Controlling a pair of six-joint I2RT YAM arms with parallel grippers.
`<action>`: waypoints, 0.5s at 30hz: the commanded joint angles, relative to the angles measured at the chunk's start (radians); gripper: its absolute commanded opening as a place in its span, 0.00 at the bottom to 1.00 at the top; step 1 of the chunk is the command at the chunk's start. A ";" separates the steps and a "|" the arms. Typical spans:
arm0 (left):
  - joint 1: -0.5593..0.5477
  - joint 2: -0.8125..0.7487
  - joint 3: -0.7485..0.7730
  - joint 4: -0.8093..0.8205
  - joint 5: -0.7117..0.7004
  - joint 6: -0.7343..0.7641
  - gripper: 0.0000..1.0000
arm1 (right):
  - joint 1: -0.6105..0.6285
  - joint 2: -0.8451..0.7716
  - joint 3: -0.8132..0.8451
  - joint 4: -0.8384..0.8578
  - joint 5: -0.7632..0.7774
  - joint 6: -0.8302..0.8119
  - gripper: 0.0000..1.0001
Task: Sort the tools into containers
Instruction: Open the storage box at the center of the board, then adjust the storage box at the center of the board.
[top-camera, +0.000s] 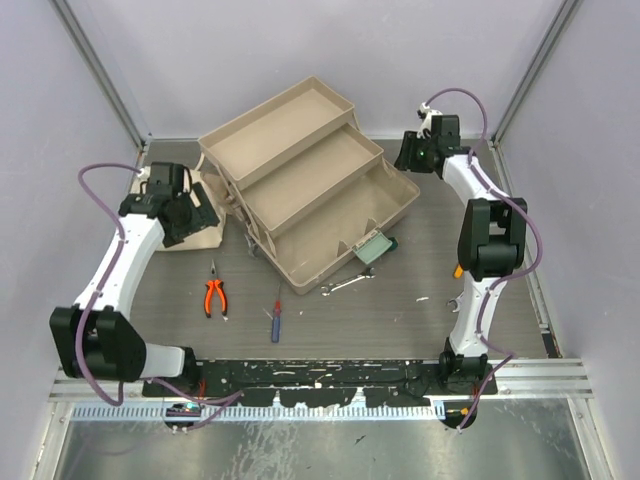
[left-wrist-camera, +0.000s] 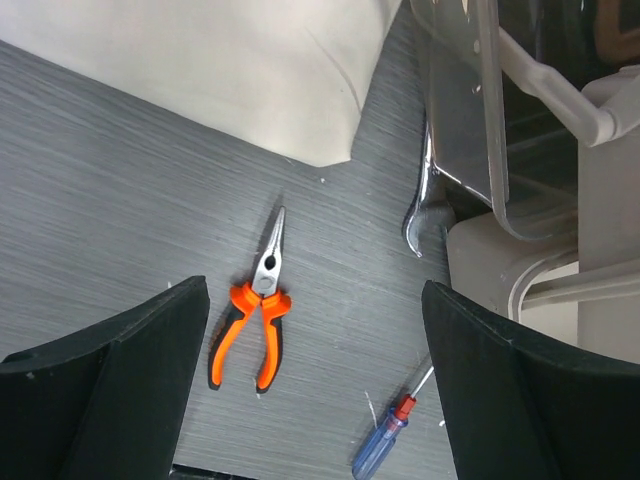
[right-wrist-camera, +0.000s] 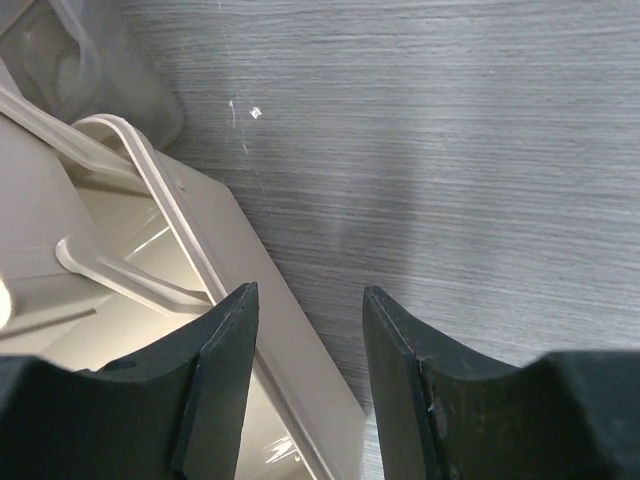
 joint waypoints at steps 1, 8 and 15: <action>0.009 0.052 0.015 0.070 0.092 -0.007 0.88 | -0.002 -0.018 0.062 -0.017 -0.072 -0.037 0.52; 0.009 0.166 0.043 0.091 0.093 -0.007 0.84 | -0.003 -0.100 -0.006 0.030 -0.018 -0.038 0.52; 0.009 0.272 0.100 0.077 0.071 -0.020 0.81 | -0.003 -0.159 -0.086 0.073 -0.098 -0.048 0.54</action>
